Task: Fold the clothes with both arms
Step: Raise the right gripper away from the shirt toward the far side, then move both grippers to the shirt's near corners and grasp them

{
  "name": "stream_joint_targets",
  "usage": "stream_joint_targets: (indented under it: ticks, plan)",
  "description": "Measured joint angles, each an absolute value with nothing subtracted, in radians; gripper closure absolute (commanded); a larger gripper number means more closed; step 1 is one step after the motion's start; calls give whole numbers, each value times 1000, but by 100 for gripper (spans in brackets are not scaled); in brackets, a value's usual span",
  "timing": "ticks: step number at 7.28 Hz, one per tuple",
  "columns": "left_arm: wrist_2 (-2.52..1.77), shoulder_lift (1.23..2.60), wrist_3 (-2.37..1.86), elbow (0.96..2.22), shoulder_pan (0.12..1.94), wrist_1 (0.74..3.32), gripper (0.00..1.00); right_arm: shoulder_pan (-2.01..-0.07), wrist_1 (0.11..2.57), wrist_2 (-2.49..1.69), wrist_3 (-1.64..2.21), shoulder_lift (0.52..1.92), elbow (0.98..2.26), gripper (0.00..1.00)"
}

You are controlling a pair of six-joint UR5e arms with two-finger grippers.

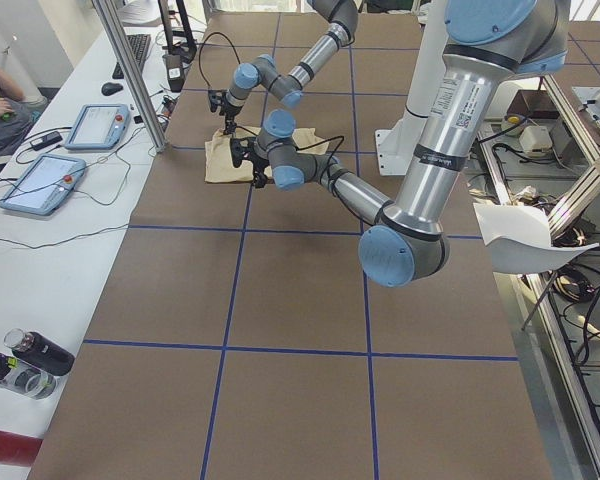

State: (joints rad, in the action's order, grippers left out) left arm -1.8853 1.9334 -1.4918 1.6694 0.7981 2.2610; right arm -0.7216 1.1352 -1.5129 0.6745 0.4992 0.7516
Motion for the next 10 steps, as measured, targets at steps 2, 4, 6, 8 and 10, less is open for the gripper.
stream_joint_targets:
  ticks: [2,4,6,8,10]
  plan:
    - [-1885,1934,-1492,1670,798,2261,0,-784,1135,-1541,648,520,751,2]
    - [-1900,1934,-1495,1683,798,2261,0,-840,1142,-1649,624,534,802,1]
    - [-1941,1926,-1541,1733,798,2260,0,-858,1224,-1802,657,647,1043,1]
    - [-1943,1919,-1681,1808,749,2264,0,-856,1289,-1954,824,828,1341,1]
    - [-1873,1898,-1846,1841,655,2326,0,-818,1293,-2028,1095,973,1567,1]
